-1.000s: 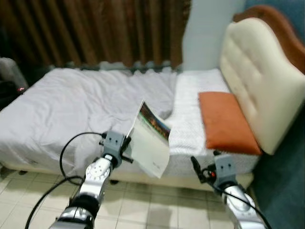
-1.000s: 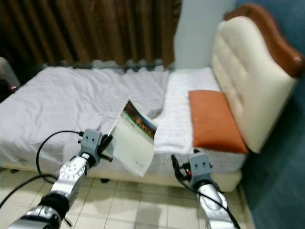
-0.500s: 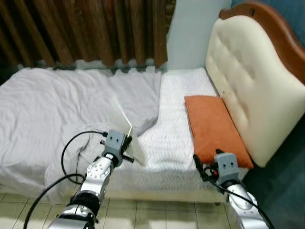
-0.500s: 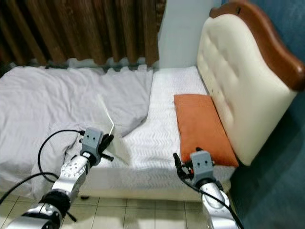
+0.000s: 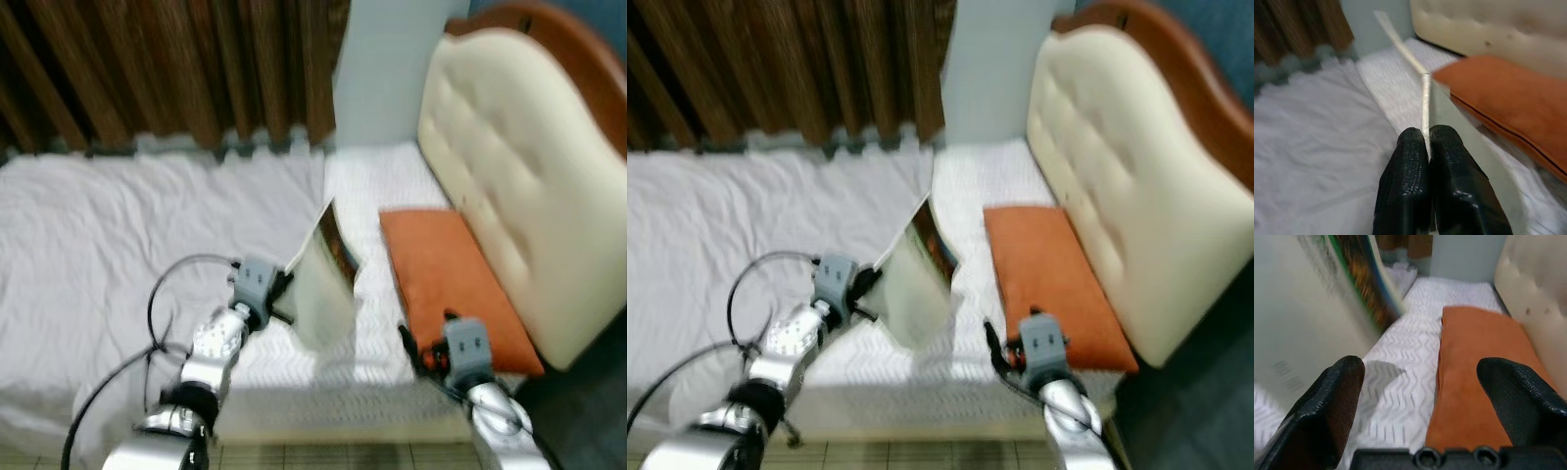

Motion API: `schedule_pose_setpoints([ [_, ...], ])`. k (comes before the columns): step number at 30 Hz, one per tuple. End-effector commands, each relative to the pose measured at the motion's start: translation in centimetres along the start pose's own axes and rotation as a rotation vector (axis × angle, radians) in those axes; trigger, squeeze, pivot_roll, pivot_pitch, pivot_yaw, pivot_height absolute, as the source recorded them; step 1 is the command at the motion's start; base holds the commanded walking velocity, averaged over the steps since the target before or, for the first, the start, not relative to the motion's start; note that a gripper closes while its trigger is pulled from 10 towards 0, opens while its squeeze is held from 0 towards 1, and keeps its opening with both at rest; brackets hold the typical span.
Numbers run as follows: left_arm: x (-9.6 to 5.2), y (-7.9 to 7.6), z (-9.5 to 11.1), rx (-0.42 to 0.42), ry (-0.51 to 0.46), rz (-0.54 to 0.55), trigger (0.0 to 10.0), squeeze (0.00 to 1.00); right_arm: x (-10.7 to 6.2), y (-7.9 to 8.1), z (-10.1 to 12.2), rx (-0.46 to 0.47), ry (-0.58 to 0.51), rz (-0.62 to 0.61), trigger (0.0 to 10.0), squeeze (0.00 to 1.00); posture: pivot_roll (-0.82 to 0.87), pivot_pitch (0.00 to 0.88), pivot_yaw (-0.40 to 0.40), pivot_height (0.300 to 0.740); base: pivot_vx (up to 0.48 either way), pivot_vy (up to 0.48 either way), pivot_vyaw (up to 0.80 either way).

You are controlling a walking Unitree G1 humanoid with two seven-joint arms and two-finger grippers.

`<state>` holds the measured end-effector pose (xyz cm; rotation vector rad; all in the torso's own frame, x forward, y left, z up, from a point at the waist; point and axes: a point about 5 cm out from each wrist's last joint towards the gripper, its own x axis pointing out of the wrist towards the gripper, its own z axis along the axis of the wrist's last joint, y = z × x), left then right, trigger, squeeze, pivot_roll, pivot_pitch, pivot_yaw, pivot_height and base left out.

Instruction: Clean up the room

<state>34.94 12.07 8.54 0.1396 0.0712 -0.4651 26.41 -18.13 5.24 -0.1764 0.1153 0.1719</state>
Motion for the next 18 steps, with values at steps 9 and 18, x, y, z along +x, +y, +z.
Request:
schedule_pose_setpoints([
  [9, 0.5, 1.0, 1.4, 0.030, -0.029, -0.005, 10.0, 0.00, -0.2, 0.8, 0.1, 0.005, -0.006, 0.005, 10.0, 0.00, -0.17, 0.036, 0.062, 0.740, 0.480, 0.000, 0.00],
  [18, 3.4, -4.1, 4.0, -0.053, -0.056, -0.233, 10.0, 0.00, -2.9, 1.7, 0.0, -0.004, 0.011, 0.007, 10.0, 0.00, -0.25, 0.200, 0.070, 0.740, 0.427, 0.000, 0.00],
])
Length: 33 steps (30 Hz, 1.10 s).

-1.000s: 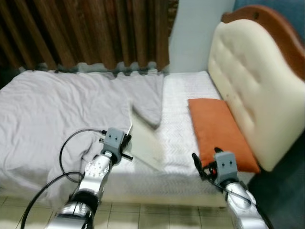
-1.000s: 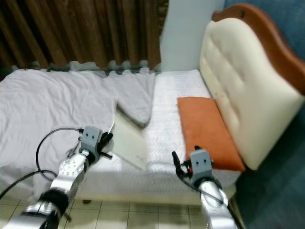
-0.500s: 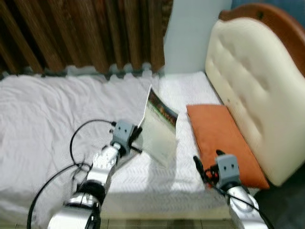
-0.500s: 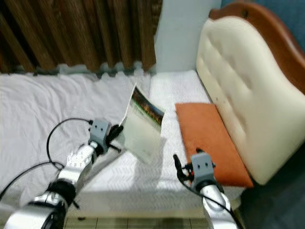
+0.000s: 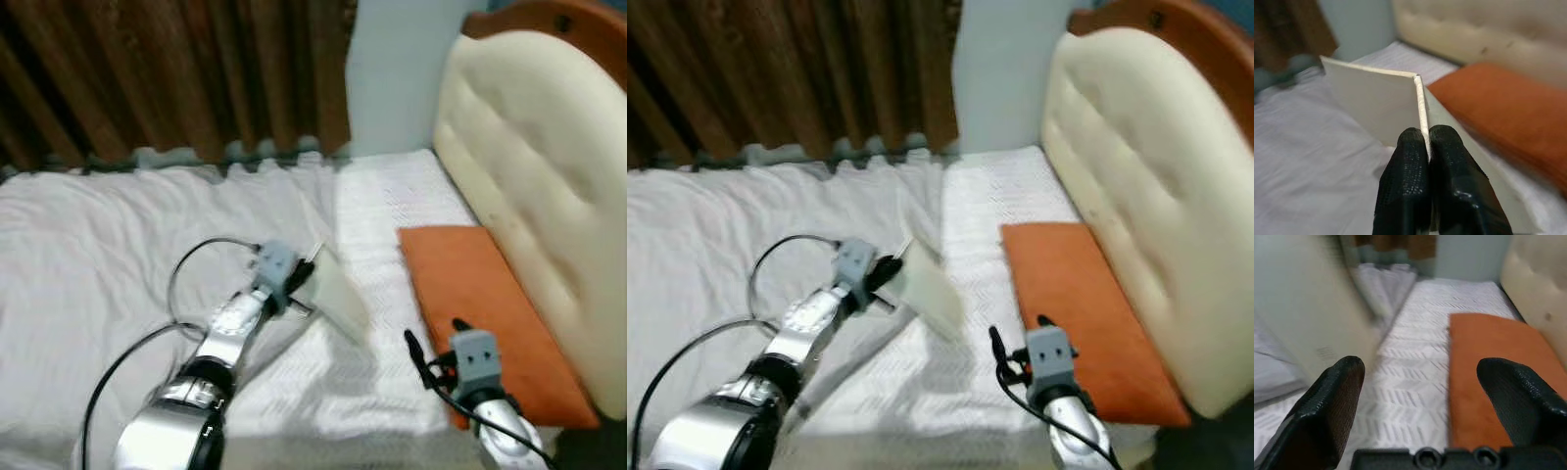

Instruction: Clean up the room

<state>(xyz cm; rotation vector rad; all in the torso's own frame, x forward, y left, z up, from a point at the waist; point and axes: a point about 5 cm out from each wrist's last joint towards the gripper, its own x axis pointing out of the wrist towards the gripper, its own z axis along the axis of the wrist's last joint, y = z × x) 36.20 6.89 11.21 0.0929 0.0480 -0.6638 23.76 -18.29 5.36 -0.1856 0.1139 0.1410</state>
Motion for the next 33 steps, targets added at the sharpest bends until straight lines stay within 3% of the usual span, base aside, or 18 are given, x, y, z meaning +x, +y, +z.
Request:
schedule_pose_setpoints([
  [1, 0.9, -1.1, 0.9, -0.058, -0.026, -0.061, 10.0, 0.00, -0.9, 1.4, 0.2, -0.002, 0.013, 0.041, 10.0, 0.00, -0.26, 0.216, 0.068, 0.740, 0.000, 0.000, 0.00],
  [6, 3.4, -4.8, 2.8, -0.377, -0.092, -0.123, 10.0, 0.00, -4.6, 1.6, 0.3, -0.022, 0.065, 0.061, 10.0, 0.00, -0.37, 0.390, 0.029, 0.740, 0.000, 0.000, 0.00],
  [9, 3.6, -5.8, 1.9, -0.486, -0.066, -0.078, 10.0, 0.00, -7.0, 2.1, 0.6, -0.033, 0.099, 0.085, 10.0, 0.00, -0.43, 0.476, 0.009, 0.740, 0.000, 0.000, 0.00],
  [11, 3.5, -6.0, 1.5, -0.506, -0.053, -0.062, 10.0, 0.00, -7.7, 2.3, 0.8, -0.036, 0.110, 0.092, 10.0, 0.00, -0.44, 0.490, 0.001, 0.740, 0.000, 0.000, 0.00],
  [13, 2.0, -5.8, -2.1, -0.567, 0.062, 0.050, 10.0, 0.00, -9.3, 2.8, 0.8, -0.029, 0.150, 0.097, 10.0, 0.00, -0.48, 0.553, -0.024, 0.740, 0.000, 0.000, 0.00],
  [14, 0.3, -5.4, -5.2, -0.618, 0.155, 0.155, 10.0, 0.00, -10.3, 3.3, 0.8, -0.024, 0.177, 0.106, 10.0, 0.00, -0.49, 0.565, -0.034, 0.740, 0.000, 0.000, 0.00],
  [17, -1.8, -4.4, -7.9, -0.692, 0.233, 0.289, 10.0, 0.00, -11.4, 3.6, 0.9, -0.017, 0.206, 0.118, 10.0, 0.00, -0.49, 0.578, -0.043, 0.740, 0.000, 0.000, 0.00],
  [18, -3.1, -3.5, -9.3, -0.739, 0.268, 0.374, 10.0, 0.00, -11.8, 3.7, 0.9, -0.013, 0.223, 0.124, 10.0, 0.00, -0.49, 0.582, -0.050, 0.740, 0.000, 0.000, 0.00],
  [21, -3.9, -3.1, -10.0, -0.742, 0.295, 0.403, 10.0, 0.00, -12.1, 3.7, 1.0, -0.012, 0.234, 0.129, 10.0, 0.00, -0.49, 0.579, -0.050, 0.740, 0.000, 0.000, 0.00],
  [28, -4.8, -1.7, -10.4, -0.637, 0.338, 0.424, 10.0, 0.00, -11.6, 3.8, 1.4, -0.004, 0.240, 0.121, 10.0, 0.00, -0.47, 0.569, -0.036, 0.740, 0.000, 0.000, 0.00],
  [31, -4.0, -1.1, -9.2, -0.600, 0.316, 0.426, 10.0, 0.00, -11.6, 4.1, 1.5, 0.002, 0.242, 0.118, 10.0, 0.00, -0.46, 0.567, -0.019, 0.740, 0.000, 0.000, 0.00],
  [33, -3.0, -1.6, -8.4, -0.682, 0.278, 0.435, 10.0, 0.00, -11.7, 4.3, 1.4, 0.006, 0.246, 0.114, 10.0, 0.00, -0.46, 0.566, -0.008, 0.740, 0.000, 0.000, 0.00],
])
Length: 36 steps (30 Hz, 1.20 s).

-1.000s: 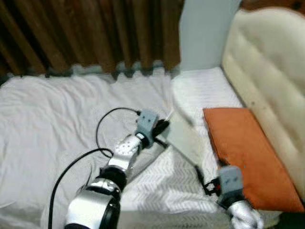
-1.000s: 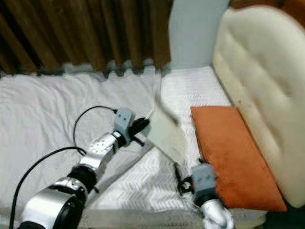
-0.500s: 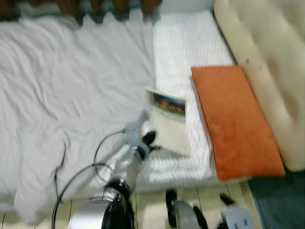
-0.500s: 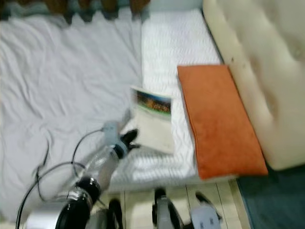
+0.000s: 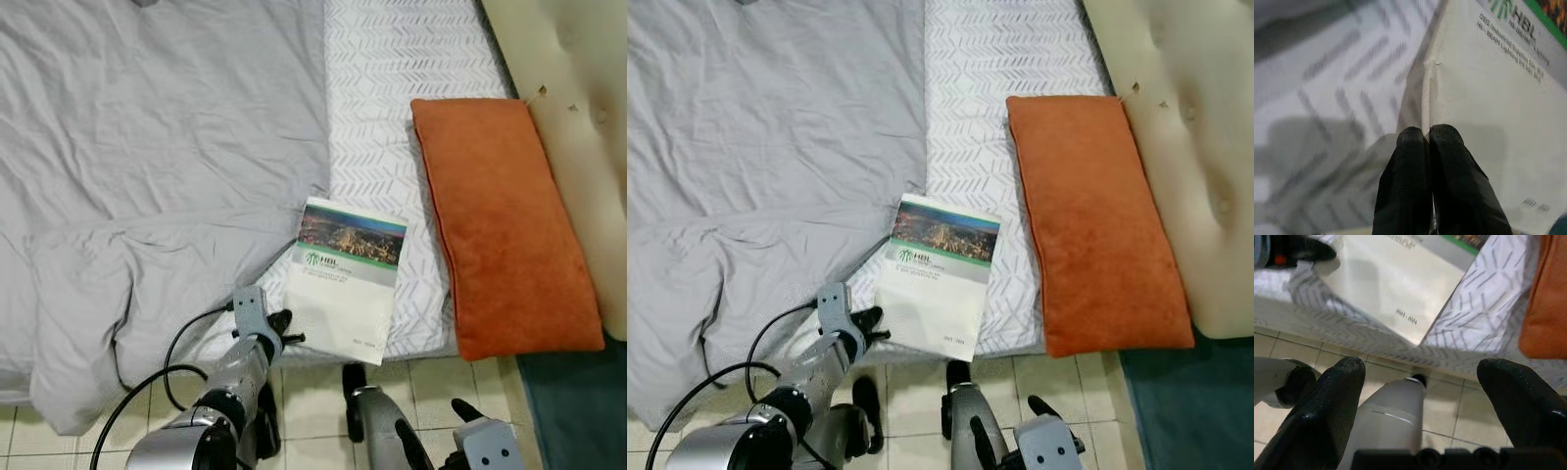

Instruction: Clean up the room

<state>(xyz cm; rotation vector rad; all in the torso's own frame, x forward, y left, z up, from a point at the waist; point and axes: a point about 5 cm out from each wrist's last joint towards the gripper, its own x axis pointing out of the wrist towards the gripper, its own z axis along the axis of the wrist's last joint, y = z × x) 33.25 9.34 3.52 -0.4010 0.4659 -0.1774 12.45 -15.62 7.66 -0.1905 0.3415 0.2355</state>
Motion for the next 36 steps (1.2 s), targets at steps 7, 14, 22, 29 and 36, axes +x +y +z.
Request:
schedule_pose_setpoints([
  [7, 0.8, -6.2, -1.1, -0.094, 0.055, -0.147, 10.0, 0.00, -0.6, 1.0, -0.4, 0.019, 0.035, -0.017, 10.0, 0.00, -0.48, 0.562, 0.015, 0.740, 0.000, 0.000, 0.00],
  [14, 0.9, -9.7, -1.0, -0.078, 0.082, -0.248, 10.0, 0.00, -0.5, 1.2, -0.4, 0.029, 0.035, -0.039, 10.0, 0.00, -0.47, 0.551, 0.043, 0.740, 0.000, 0.000, 0.00],
  [22, 0.7, -12.4, -1.7, -0.264, 0.123, -0.295, 10.0, 0.00, -0.5, 1.4, -0.6, 0.033, 0.037, -0.050, 10.0, 0.00, -0.48, 0.539, 0.053, 0.740, 0.000, 0.000, 0.00],
  [29, 0.7, -12.0, -2.0, -0.365, 0.147, -0.241, 10.0, 0.00, 0.0, 1.2, -0.3, 0.031, 0.020, -0.066, 10.0, 0.00, -0.47, 0.519, 0.065, 0.740, 0.000, 0.000, 0.00],
  [36, 0.9, -10.4, -1.3, -0.308, 0.109, -0.169, 10.0, 0.00, 0.4, 1.6, -0.5, 0.040, 0.019, -0.057, 10.0, 0.00, -0.43, 0.507, 0.080, 0.740, 0.000, 0.000, 0.00],
])
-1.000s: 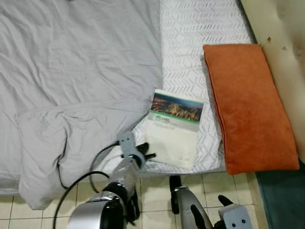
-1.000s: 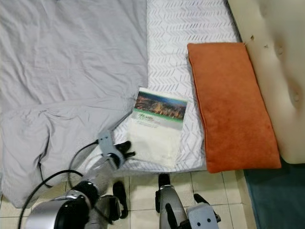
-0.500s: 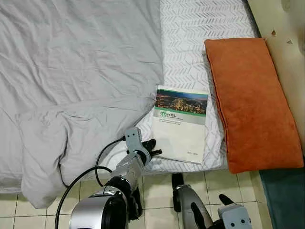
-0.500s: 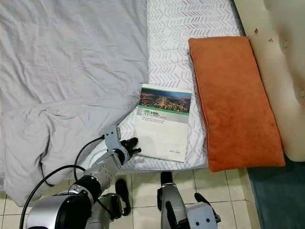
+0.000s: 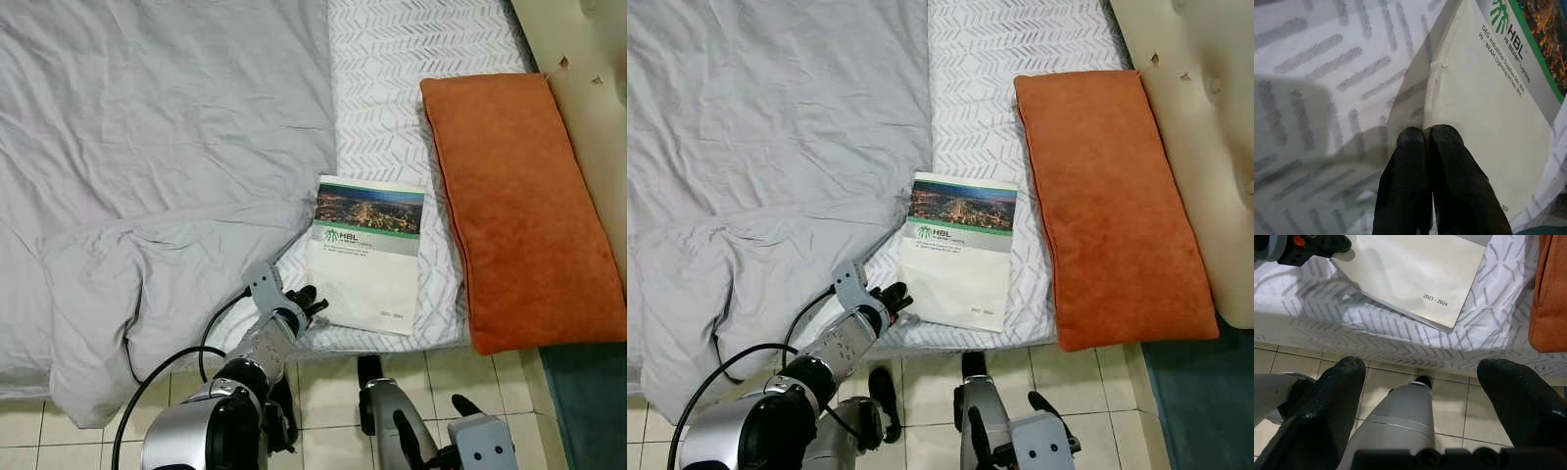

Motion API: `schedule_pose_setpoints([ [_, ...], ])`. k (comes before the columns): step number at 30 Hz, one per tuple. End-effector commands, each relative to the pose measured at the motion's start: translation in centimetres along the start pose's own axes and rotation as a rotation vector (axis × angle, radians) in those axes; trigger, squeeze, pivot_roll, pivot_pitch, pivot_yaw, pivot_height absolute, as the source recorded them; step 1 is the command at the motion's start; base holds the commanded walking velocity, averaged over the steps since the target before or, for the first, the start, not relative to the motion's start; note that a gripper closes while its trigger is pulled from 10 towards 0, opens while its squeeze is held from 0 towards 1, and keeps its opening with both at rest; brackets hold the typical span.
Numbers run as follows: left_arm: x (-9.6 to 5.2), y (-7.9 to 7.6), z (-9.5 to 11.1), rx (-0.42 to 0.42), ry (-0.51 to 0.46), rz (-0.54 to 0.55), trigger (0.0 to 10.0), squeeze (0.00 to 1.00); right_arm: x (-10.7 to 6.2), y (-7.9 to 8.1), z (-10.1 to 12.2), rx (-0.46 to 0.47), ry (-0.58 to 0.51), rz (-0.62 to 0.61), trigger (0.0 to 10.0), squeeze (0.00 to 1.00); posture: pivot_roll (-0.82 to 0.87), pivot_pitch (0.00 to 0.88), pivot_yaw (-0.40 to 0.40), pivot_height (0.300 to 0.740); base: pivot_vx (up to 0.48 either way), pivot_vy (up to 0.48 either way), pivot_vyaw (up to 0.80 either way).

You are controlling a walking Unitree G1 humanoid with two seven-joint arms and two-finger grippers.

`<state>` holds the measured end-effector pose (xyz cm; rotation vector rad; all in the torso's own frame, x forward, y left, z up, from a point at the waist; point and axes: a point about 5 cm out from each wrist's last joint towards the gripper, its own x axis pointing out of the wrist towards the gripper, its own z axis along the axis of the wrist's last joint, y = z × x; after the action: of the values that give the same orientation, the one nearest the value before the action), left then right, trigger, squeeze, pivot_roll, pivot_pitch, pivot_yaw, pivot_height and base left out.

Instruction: Clean up the room

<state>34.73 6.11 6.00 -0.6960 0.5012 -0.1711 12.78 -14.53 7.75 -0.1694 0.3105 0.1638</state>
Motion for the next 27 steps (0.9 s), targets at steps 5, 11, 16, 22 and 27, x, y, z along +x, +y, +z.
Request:
schedule_pose_setpoints([
  [5, 0.3, -5.5, -4.0, 0.017, 0.064, -0.089, 10.0, 0.00, 0.2, 0.6, -1.1, 0.012, 0.041, 0.016, 10.0, 0.00, -0.39, 0.497, 0.088, 0.740, 0.000, 0.000, 0.00],
  [11, 0.4, -8.6, -4.2, -0.120, 0.071, -0.157, 10.0, 1.00, 0.8, 0.6, -1.3, 0.004, 0.044, 0.034, 10.0, 0.00, -0.40, 0.497, 0.071, 0.740, 0.000, 0.000, 0.00],
  [16, 0.5, -10.5, -3.1, 0.244, 0.020, -0.242, 10.0, 1.00, 1.2, 0.7, -0.9, 0.003, 0.025, 0.037, 10.0, 0.00, -0.39, 0.488, 0.078, 0.740, 0.000, 0.000, 0.00],
  [22, 0.1, -9.6, -2.7, 0.945, -0.128, -0.312, 10.0, 1.00, 1.7, 0.6, -1.0, 0.007, 0.014, 0.033, 10.0, 0.00, -0.37, 0.482, 0.088, 0.740, 0.000, 0.000, 0.00],
  [27, -1.6, -1.4, -0.8, 1.042, -0.219, -0.229, 10.0, 1.00, 3.0, 0.4, -0.2, 0.085, -0.033, -0.001, 10.0, 0.00, -0.31, 0.406, 0.118, 0.740, 0.000, 0.000, 0.00],
])
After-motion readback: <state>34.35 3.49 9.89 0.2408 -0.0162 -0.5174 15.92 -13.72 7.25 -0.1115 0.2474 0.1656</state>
